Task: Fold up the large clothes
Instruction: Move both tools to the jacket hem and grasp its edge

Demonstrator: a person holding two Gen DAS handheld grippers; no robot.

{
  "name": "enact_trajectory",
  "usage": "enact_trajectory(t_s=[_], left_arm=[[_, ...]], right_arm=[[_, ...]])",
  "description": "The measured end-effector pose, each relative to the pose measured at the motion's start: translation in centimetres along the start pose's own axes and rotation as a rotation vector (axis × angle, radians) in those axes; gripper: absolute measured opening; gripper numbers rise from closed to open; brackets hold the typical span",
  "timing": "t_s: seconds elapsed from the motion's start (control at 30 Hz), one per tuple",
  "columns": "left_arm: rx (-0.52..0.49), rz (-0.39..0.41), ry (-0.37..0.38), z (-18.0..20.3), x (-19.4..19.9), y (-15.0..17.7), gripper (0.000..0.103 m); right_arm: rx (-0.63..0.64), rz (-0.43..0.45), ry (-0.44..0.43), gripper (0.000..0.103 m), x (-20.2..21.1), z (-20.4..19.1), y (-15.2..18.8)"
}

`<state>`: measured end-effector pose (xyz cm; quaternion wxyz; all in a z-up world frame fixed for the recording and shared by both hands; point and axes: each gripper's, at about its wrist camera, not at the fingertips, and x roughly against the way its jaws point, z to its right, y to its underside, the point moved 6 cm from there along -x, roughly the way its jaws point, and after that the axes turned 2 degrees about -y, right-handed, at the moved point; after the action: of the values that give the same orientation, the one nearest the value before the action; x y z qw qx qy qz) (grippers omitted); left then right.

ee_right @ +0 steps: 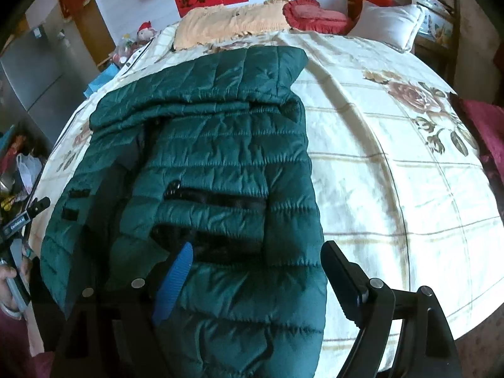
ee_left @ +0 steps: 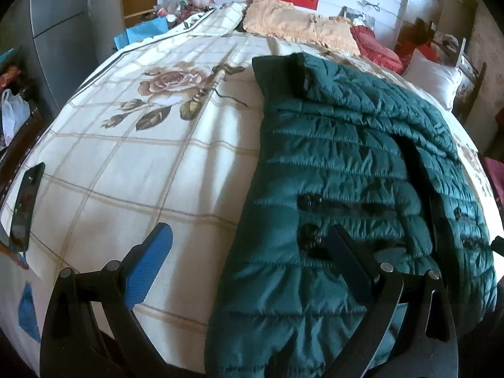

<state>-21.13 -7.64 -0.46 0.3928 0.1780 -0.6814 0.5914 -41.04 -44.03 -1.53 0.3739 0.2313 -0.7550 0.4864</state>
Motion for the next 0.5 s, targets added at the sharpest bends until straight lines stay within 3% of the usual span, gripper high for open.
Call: enact_trajectory(t_s=[0.5], left_arm=[[-0.019,-0.048,0.007,-0.5,0.4,2.7,0.099]], right_arm=[[-0.027,-0.015,0.013,0.081,0.8,1.2,1.9]])
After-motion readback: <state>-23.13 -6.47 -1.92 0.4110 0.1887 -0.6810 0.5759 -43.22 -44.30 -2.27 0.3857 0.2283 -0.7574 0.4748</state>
